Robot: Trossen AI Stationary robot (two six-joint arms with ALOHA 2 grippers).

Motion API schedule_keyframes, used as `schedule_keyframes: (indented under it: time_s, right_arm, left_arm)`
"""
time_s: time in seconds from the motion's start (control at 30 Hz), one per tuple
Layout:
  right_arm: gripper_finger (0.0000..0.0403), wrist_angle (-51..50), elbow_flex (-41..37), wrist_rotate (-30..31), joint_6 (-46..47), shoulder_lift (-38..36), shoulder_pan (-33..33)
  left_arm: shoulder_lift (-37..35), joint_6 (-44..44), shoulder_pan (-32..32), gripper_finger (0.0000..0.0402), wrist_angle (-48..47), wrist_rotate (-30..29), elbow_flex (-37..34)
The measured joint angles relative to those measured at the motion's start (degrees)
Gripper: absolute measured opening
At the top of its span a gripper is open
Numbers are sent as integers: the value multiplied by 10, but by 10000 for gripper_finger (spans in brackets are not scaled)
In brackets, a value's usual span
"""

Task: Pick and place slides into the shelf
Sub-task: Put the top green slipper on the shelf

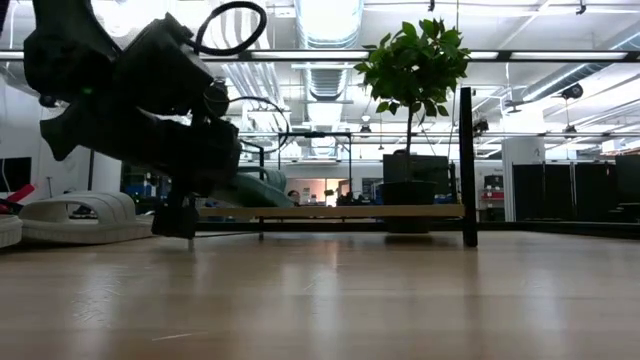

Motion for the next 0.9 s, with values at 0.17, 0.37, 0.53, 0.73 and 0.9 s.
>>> schedule_keyframes:
  time_s: [0.17, 0.37, 0.53, 0.73, 0.9]
  right_arm:
    - [224, 0, -1, 0, 3, 0, 0]
    - [224, 0, -1, 0, 4, 0, 0]
    - [224, 0, -1, 0, 5, 0, 0]
    - [224, -1, -2, 1, 5, 0, 0]
    - [224, -1, -2, 2, 5, 0, 0]
  left_arm:
    - [-9, -14, 0, 60, -1, 33, 0]
    - [-36, -18, 0, 133, -2, 70, -1]
    - [-67, -72, 1, 169, -37, 134, -1]
    - [-114, -186, 1, 187, -143, 226, -1]
    - [-151, -230, -12, 189, -172, 267, 6]
